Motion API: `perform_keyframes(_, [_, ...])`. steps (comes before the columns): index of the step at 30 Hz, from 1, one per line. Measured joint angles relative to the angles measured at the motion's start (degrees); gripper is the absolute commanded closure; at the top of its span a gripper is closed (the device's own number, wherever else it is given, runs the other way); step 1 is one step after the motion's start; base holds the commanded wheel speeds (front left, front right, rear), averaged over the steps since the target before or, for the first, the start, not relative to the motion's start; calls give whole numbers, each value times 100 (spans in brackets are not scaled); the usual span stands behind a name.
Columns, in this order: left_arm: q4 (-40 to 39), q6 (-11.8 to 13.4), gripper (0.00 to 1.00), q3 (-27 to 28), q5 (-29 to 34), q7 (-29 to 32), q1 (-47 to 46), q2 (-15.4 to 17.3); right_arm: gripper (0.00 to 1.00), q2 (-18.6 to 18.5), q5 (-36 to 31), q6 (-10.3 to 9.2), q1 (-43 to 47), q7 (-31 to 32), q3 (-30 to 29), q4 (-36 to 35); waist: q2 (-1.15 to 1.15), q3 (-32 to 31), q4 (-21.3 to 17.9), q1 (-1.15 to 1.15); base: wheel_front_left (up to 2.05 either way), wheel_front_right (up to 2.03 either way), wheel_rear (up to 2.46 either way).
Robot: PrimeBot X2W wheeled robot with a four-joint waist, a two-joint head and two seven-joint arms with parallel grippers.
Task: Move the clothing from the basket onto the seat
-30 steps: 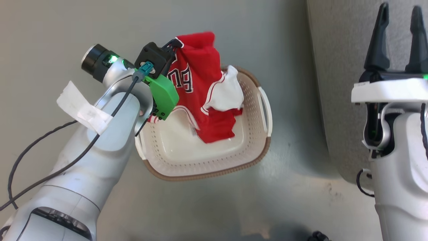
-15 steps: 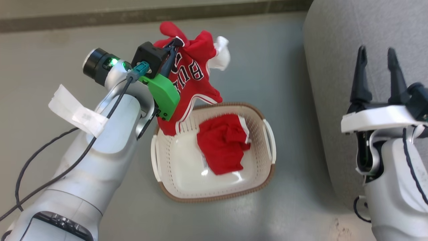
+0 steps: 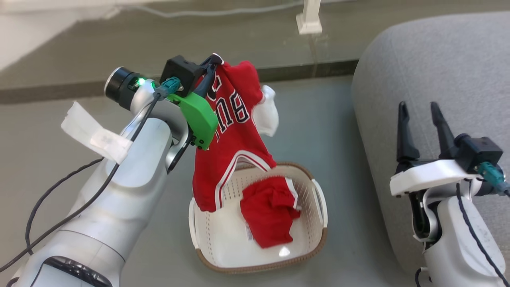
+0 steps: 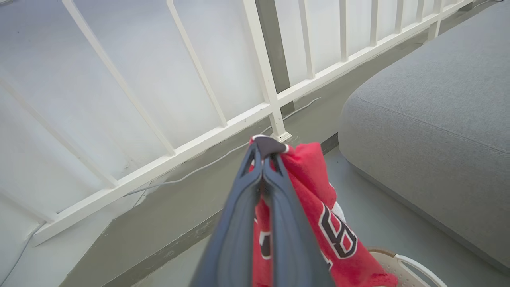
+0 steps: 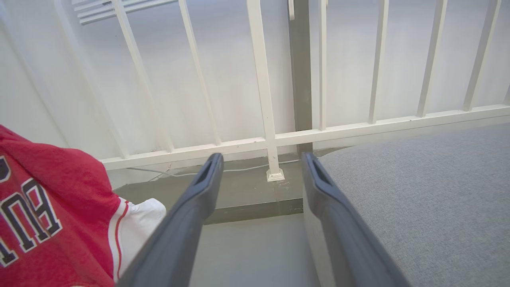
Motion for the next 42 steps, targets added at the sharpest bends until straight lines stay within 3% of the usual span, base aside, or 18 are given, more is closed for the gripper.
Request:
perform_keyframes(12, [-402, 0, 100, -177, -308, 409, -75, -13, 0, 0, -55, 302, 102, 0, 424, 186, 0, -548, -86, 0, 0, 0, 0])
perform_keyframes(21, [-706, 0, 100, -341, -472, 598, -73, -19, 0, -16, -54, 638, 76, 0, 1406, 392, 0, -672, -90, 0, 0, 0, 0])
perform_keyframes(25, [-828, 0, 100, -424, -615, 693, -73, -19, 0, -18, -44, 694, 21, 0, 1868, 511, 0, -681, -46, 0, 0, 0, 0])
perform_keyframes(42, [-1430, 100, 100, -912, -850, 946, -72, -22, 0, -69, 85, 744, -804, 0, 2877, 1190, 0, -704, 400, 0, 0, 0, 0])
